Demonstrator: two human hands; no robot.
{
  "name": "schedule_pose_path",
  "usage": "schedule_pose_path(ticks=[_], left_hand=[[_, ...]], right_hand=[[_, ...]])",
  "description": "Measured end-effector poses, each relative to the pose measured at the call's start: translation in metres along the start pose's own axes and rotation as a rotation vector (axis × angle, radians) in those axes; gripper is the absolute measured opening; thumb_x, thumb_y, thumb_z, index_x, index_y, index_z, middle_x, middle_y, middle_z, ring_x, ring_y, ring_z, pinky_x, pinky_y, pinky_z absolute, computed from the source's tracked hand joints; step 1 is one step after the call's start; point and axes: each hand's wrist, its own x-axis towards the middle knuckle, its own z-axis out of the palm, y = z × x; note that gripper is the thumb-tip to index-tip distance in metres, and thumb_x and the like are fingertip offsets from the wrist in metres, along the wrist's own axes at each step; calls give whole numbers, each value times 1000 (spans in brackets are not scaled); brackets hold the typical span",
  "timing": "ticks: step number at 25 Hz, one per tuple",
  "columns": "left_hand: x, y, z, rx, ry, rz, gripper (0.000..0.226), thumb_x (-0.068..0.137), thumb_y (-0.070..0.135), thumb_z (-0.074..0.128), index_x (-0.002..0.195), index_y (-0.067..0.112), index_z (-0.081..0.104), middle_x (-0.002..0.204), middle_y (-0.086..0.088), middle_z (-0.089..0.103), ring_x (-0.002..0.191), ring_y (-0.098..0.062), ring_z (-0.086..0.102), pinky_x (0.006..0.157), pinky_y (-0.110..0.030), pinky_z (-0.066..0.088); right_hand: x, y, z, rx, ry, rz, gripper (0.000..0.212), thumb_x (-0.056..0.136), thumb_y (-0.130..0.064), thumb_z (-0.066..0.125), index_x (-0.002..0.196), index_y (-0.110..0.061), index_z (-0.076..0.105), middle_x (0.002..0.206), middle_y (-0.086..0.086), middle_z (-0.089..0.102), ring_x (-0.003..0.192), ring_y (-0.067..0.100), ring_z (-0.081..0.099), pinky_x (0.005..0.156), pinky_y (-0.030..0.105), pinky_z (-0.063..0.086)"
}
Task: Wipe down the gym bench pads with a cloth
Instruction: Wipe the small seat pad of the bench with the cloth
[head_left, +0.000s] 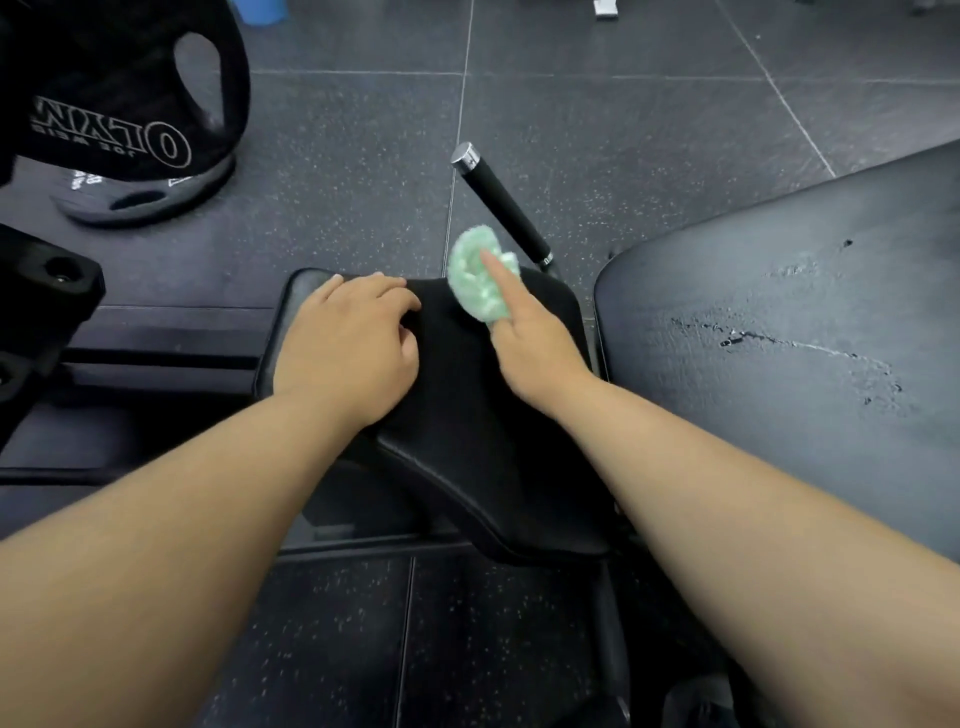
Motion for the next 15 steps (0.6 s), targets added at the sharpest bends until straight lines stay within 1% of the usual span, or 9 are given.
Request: schedule_pose_path(ticks=[1,3,5,6,8,10,11,13,15], left_hand=[[1,1,-2,-6,-15,11,38,86,18,46,120,17,62,135,0,56,126,-21,48,110,-39,26],[4,-5,-6,52,-62,14,40,87,25,45,124,20,58,137,1,54,124,-22,48,108,-39,27],[10,-17,-9,165,-85,-81,45,89,39,41,130,24,52,140,1,50,129,-22,43,111,-42,20],[12,-20,-9,186,-84,-141,46,89,43,40,129,25,51,138,0,51,129,-23,42,111,-44,19],[14,-20,-6,172,-54,-157,44,88,41,41,125,21,55,131,-4,57,125,-27,45,107,-45,27],[16,-19,-2,114,-52,-131,42,88,33,44,124,15,56,127,-9,59,121,-32,48,105,-45,31],[16,-20,-4,88,-58,-133,42,88,30,44,126,14,55,128,-11,59,120,-33,48,107,-45,30],[15,-21,-8,87,-58,-156,48,89,28,42,135,15,47,135,-11,54,127,-31,44,113,-48,21],[14,-1,-8,79,-40,-91,56,87,28,40,142,21,38,143,-5,47,133,-28,39,114,-48,15]], right_hand=[[4,13,-12,-49,27,58,68,89,-5,31,147,-41,24,154,1,32,136,25,36,113,34,27],[24,35,-41,-189,25,248,61,91,-7,32,147,-29,27,152,3,32,135,30,37,108,34,29],[52,35,-52,-169,11,360,46,97,-19,34,143,-19,37,148,6,37,130,33,43,100,33,36],[60,27,-47,-129,5,335,42,99,-25,36,141,-22,43,148,4,39,130,32,44,99,31,37],[54,5,-22,-76,-31,90,44,96,-19,41,137,-31,49,148,1,42,135,25,40,109,28,30],[26,-2,-7,-52,-138,-178,54,93,-8,37,140,-32,45,152,0,37,141,19,30,117,27,18],[9,1,-10,-92,-203,-240,56,94,-7,35,143,-32,40,154,0,33,143,17,25,116,24,15],[-12,13,-30,-217,-276,-217,56,98,-12,32,148,-36,27,157,-2,25,144,17,22,110,20,16],[-16,18,-49,-233,-368,-171,54,99,-18,32,147,-43,25,160,-6,15,146,14,17,113,22,15]])
